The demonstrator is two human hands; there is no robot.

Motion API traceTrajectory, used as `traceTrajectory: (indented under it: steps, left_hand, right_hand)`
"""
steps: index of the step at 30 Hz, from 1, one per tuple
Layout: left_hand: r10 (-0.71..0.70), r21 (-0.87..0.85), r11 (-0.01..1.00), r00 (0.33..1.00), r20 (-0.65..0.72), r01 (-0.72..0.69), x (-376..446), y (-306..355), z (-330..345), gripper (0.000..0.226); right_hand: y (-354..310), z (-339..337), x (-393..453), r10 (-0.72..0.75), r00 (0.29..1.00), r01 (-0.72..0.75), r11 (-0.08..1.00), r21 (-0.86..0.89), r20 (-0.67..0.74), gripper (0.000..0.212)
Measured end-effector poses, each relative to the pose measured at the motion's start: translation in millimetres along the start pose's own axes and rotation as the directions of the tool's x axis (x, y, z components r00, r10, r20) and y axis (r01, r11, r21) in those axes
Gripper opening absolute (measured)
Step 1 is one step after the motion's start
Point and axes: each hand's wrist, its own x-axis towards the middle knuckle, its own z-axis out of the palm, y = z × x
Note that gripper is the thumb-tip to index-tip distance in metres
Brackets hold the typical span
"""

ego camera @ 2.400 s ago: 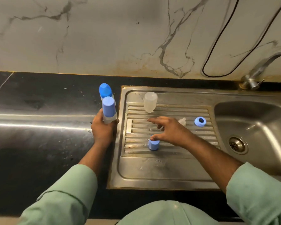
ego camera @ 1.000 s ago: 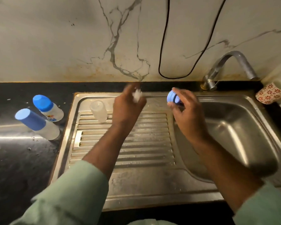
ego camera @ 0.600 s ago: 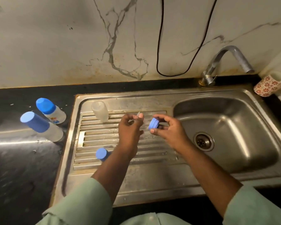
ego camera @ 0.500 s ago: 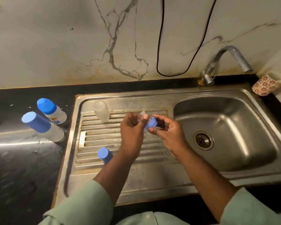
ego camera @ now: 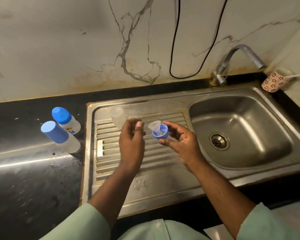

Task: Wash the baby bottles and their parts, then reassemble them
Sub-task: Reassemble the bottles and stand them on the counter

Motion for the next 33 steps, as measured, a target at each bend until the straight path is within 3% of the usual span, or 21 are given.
traceTrajectory:
  steps: [1, 2, 4, 5, 12, 16, 20, 23, 26, 28, 33]
  left_hand:
    - [-0.242, -0.129, 0.959, 0.965, 0.096, 0.253, 0, 2, -6, 0.017]
    - [-0.436, -0.176, 0.857, 0.864, 0.25, 0.484, -1, 5, -10, 0.025]
    - [-0.578, -0.15, 0.681, 0.652, 0.491, 0.717, -9, 10, -16, 0.038]
    - [-0.573, -0.173, 0.642, 0.618, 0.538, 0.747, -11, 10, -17, 0.038]
    - [-0.544, -0.395, 0.606, 0.722, 0.428, 0.691, -11, 13, -30, 0.031]
    - [-0.509, -0.315, 0.726, 0.785, 0.352, 0.612, -10, 22, -33, 0.046]
    - [-0.373, -0.19, 0.884, 0.891, 0.259, 0.426, -11, 31, -24, 0.024]
    - [-0.471, -0.239, 0.812, 0.839, 0.271, 0.533, -14, 32, -17, 0.037]
    - [-0.575, -0.27, 0.645, 0.687, 0.445, 0.715, -20, 32, -13, 0.036]
    - [-0.569, -0.311, 0.556, 0.626, 0.534, 0.771, -22, 30, -11, 0.034]
    - [-0.61, -0.393, 0.475, 0.617, 0.498, 0.787, -23, 26, -9, 0.021]
  right_hand:
    - [-2, 5, -3, -0.022, 1.0, 0.022, 0.998, 0.051, 0.006, 0.054]
    - [-4, 8, -5, -0.047, 0.999, 0.046, 0.996, 0.081, 0.015, 0.054]
    - [-7, 17, -10, -0.077, 0.997, 0.075, 0.994, 0.077, 0.026, 0.053]
    - [-9, 20, -13, -0.084, 0.996, 0.082, 0.994, 0.066, 0.024, 0.052]
    - [-11, 32, -19, -0.116, 0.992, 0.115, 0.993, 0.033, 0.053, 0.05]
    - [-9, 31, -16, -0.106, 0.992, 0.103, 0.994, 0.039, 0.073, 0.049]
    - [-11, 29, -14, -0.111, 0.99, 0.108, 0.993, 0.035, 0.089, 0.048]
    - [-12, 26, -13, -0.123, 0.991, 0.126, 0.991, -0.045, 0.054, 0.047]
    - [-13, 21, -13, -0.131, 0.991, 0.133, 0.99, -0.054, 0.036, 0.046]
    - [-13, 17, -14, -0.138, 0.988, 0.144, 0.987, -0.071, 0.072, 0.047]
    - [-28, 3, -13, -0.201, 0.937, 0.286, 0.912, -0.296, 0.285, 0.074]
